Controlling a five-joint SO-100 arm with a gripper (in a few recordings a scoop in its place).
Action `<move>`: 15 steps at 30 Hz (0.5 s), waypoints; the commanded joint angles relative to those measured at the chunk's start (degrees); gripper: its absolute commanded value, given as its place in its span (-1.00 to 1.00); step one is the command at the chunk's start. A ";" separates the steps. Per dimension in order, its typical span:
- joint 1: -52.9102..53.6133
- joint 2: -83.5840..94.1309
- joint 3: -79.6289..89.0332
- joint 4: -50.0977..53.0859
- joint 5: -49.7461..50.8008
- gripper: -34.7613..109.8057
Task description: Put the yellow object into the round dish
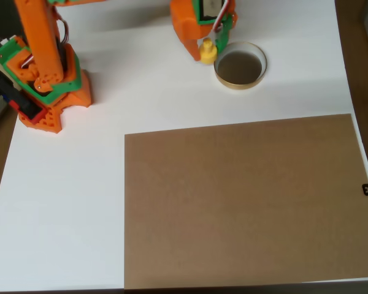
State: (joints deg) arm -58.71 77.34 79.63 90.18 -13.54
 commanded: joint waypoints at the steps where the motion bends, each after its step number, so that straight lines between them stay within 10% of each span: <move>1: -0.70 -1.23 -5.71 1.49 -0.97 -0.52; 15: 0.26 -18.63 -29.18 9.49 -2.02 -0.52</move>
State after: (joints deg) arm -58.10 58.89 58.45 96.68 -14.77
